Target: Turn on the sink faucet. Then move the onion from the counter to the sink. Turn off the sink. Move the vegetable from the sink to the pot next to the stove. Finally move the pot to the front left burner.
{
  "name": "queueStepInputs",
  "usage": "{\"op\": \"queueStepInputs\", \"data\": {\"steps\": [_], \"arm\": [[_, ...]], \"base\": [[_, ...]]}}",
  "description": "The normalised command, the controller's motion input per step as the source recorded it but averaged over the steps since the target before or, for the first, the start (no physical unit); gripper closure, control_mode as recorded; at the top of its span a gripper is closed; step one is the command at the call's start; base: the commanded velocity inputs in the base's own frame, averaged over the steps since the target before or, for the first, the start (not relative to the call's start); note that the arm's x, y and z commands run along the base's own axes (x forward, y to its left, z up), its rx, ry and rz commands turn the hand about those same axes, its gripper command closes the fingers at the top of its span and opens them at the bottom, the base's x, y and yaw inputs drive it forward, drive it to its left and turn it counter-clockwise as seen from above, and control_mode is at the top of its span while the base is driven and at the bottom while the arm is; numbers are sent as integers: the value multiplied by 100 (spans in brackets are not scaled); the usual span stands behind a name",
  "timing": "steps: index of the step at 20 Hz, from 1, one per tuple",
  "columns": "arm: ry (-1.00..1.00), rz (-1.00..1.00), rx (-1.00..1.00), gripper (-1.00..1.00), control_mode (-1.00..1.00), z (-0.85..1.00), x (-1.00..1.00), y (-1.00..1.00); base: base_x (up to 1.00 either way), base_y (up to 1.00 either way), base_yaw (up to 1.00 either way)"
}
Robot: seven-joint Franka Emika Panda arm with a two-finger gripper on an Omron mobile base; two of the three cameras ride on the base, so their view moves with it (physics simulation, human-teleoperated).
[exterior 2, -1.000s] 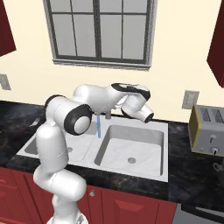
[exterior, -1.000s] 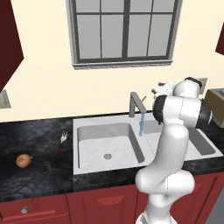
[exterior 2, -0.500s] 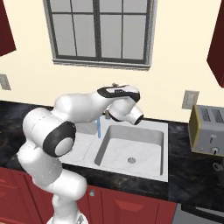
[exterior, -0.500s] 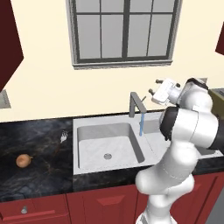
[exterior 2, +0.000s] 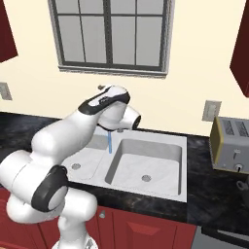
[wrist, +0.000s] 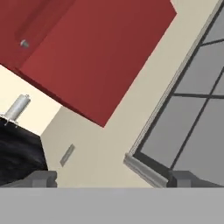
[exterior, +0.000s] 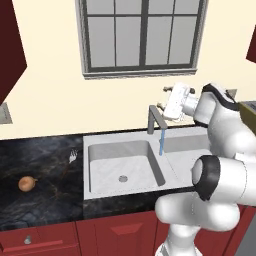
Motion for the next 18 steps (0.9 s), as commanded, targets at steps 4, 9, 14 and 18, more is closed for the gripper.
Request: {"op": "queueStepInputs", "data": {"steps": [4, 9, 14, 18], "arm": [[-26, 9, -42, -100, -100, 4, -56, 97], [-22, 9, -43, -100, -100, 7, -44, 98], [-20, 8, -47, -100, -100, 1, -31, 100], [-8, 8, -48, -100, -100, 0, -9, 100]], "base": [[0, 0, 0], [0, 0, 0], [0, 0, 0], [0, 0, 0]]}}
